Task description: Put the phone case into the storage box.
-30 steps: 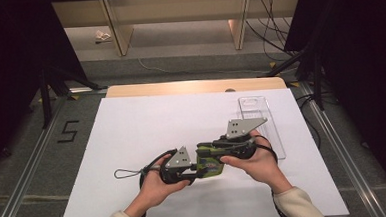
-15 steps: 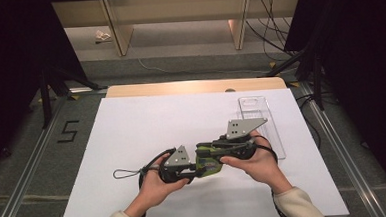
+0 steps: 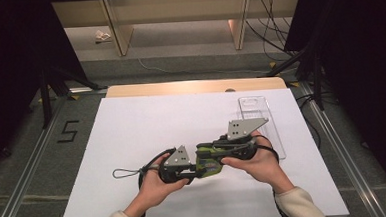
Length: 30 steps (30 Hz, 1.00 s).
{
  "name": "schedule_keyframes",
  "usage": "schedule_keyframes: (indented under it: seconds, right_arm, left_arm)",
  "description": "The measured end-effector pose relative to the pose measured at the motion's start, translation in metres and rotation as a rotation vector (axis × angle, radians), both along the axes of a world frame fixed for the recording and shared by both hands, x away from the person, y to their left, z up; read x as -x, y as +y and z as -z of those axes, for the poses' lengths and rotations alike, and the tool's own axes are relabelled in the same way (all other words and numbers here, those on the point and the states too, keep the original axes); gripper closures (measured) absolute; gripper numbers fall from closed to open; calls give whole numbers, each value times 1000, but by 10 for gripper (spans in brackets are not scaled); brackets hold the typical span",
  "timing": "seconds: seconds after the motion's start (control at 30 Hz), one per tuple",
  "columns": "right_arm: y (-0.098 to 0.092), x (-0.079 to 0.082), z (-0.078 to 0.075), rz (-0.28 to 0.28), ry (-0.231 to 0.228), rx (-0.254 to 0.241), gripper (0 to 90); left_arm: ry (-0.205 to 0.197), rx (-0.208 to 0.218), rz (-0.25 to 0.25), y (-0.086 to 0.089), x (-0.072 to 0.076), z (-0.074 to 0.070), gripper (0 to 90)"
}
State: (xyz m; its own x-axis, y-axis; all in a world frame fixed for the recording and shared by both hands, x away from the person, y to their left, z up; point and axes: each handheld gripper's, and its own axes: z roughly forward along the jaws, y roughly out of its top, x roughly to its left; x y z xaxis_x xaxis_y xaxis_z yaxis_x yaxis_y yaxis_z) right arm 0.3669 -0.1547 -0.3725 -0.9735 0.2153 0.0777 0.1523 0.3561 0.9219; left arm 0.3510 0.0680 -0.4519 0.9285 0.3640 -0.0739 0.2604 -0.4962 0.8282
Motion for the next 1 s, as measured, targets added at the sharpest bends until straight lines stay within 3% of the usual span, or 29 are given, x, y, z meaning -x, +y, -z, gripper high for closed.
schedule_keyframes:
  seconds: [0.2,0.27,0.3,0.4,0.5,0.73,1.0]
  right_arm:
    - [-1,-1,0,18,-18,5,667]
    - [-2,-1,0,43,-35,2,546]
    - [-2,-1,0,81,-60,-8,417]
    - [-3,-2,1,136,-84,-28,262]
    - [-2,-2,3,184,-92,-44,180]
    - [0,-2,7,287,-111,-94,100]
    - [2,-5,17,380,-119,-108,19]
  left_arm:
    - [11,0,-7,0,0,-1,777]
    - [12,-6,-19,0,0,0,777]
    - [14,-5,-29,1,-1,0,777]
    - [16,2,-77,3,-2,1,776]
    - [30,13,-134,4,-2,-1,776]
    - [36,15,-261,7,-1,-4,774]
    - [54,36,-371,14,-4,-4,774]
